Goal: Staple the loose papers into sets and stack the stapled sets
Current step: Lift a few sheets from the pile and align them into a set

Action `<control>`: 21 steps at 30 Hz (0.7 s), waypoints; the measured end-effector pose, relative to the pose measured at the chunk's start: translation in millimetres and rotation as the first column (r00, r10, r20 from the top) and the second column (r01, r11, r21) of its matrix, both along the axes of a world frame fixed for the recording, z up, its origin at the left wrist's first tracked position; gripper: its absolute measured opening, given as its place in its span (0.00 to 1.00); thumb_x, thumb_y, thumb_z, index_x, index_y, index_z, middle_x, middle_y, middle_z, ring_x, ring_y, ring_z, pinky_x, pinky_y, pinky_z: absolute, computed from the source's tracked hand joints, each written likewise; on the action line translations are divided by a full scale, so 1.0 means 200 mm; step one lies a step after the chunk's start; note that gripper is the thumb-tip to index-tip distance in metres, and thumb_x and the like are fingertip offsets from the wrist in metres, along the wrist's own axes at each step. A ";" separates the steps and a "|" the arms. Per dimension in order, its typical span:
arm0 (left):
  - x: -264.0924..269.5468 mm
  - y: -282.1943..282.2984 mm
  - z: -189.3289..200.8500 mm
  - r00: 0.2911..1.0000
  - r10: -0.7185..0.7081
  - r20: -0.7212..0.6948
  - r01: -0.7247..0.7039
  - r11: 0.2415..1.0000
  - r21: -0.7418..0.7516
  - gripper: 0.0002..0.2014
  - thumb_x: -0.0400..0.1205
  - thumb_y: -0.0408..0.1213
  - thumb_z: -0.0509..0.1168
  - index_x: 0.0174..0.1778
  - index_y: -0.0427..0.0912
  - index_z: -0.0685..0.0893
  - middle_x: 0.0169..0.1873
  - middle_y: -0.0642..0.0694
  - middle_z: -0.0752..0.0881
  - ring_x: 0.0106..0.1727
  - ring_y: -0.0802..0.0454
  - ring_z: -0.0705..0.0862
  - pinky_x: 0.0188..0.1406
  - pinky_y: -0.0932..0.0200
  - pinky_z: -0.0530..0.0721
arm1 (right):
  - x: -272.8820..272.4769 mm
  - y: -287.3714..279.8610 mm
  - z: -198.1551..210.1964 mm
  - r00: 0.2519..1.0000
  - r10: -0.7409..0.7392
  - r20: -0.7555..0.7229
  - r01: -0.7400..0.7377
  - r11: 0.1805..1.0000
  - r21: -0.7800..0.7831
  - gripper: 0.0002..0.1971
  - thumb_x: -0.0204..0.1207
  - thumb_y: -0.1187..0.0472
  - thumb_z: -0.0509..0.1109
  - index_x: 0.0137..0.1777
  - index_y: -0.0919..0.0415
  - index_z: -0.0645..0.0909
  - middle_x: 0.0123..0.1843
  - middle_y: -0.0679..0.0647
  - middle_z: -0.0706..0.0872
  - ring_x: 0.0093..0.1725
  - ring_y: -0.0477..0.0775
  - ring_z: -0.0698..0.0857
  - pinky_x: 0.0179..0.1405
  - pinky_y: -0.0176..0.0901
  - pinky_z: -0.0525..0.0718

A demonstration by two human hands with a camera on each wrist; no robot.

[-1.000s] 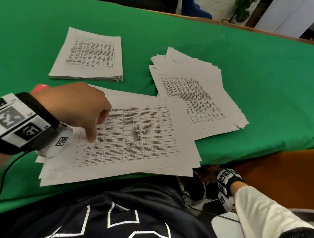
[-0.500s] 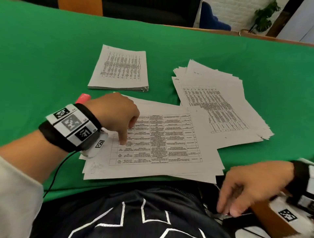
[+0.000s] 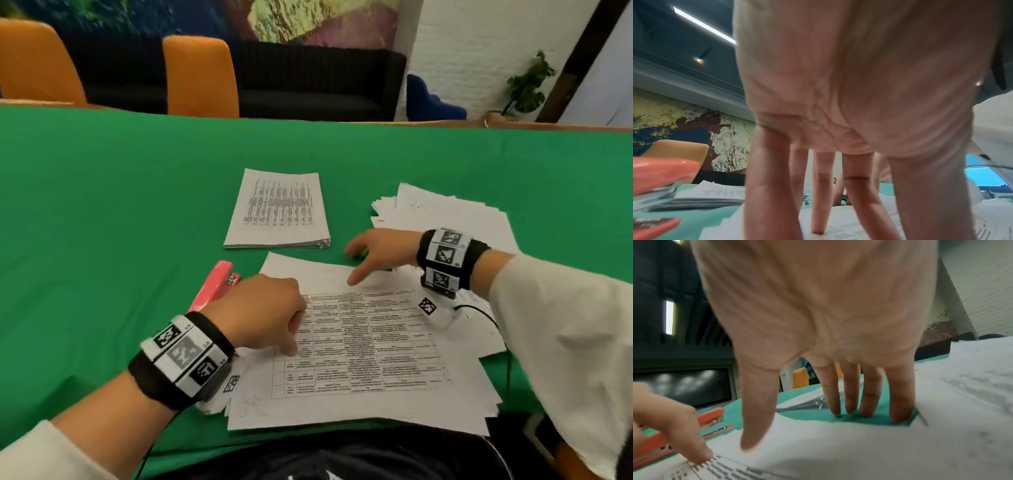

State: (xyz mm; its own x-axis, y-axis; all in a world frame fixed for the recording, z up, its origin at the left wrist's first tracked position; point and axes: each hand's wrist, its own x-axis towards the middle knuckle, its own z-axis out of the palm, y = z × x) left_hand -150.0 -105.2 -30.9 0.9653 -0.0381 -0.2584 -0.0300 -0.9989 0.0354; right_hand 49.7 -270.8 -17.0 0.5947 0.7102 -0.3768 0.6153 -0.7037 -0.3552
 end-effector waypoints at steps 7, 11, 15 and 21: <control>-0.03 0.06 -0.06 0.999 0.022 0.040 -0.017 0.993 -0.114 0.12 0.75 0.50 0.78 0.38 0.52 0.81 0.52 0.59 0.81 0.43 0.55 0.83 0.49 0.49 0.87 | 0.03 0.09 -0.08 0.995 -0.021 0.098 0.034 0.989 -0.143 0.41 0.60 0.37 0.89 0.71 0.46 0.79 0.64 0.45 0.83 0.63 0.53 0.83 0.68 0.51 0.82; -0.04 0.10 -0.09 0.994 0.064 0.092 -0.048 0.984 -0.170 0.13 0.74 0.57 0.78 0.42 0.56 0.84 0.55 0.63 0.80 0.50 0.60 0.83 0.64 0.52 0.78 | 0.01 0.06 -0.08 0.996 -0.030 0.089 0.040 0.992 -0.123 0.21 0.64 0.42 0.87 0.54 0.48 0.89 0.47 0.44 0.94 0.47 0.50 0.92 0.58 0.54 0.92; -0.02 0.25 -0.09 0.951 0.223 0.214 -0.161 0.948 -0.275 0.08 0.83 0.59 0.70 0.51 0.62 0.83 0.56 0.65 0.79 0.58 0.60 0.82 0.74 0.51 0.69 | -0.02 -0.02 -0.07 0.995 -0.055 0.084 0.056 0.998 -0.009 0.11 0.66 0.47 0.86 0.45 0.46 0.90 0.42 0.44 0.94 0.43 0.48 0.92 0.47 0.48 0.92; 0.02 0.47 -0.05 0.832 0.519 0.196 -0.317 0.735 -0.599 0.19 0.81 0.56 0.76 0.64 0.55 0.85 0.59 0.58 0.84 0.58 0.55 0.85 0.56 0.55 0.81 | 0.00 -0.22 0.01 0.984 -0.180 -0.013 0.175 0.933 0.314 0.09 0.69 0.50 0.87 0.44 0.50 0.91 0.43 0.50 0.95 0.44 0.52 0.93 0.47 0.54 0.94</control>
State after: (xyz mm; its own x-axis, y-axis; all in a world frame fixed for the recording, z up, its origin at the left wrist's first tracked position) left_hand -146.1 -12.2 -41.4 0.9330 0.3597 0.0118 0.2753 -0.7346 0.6202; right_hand 49.1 -315.2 -15.5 0.7262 0.6725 -0.1426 0.4978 -0.6574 -0.5657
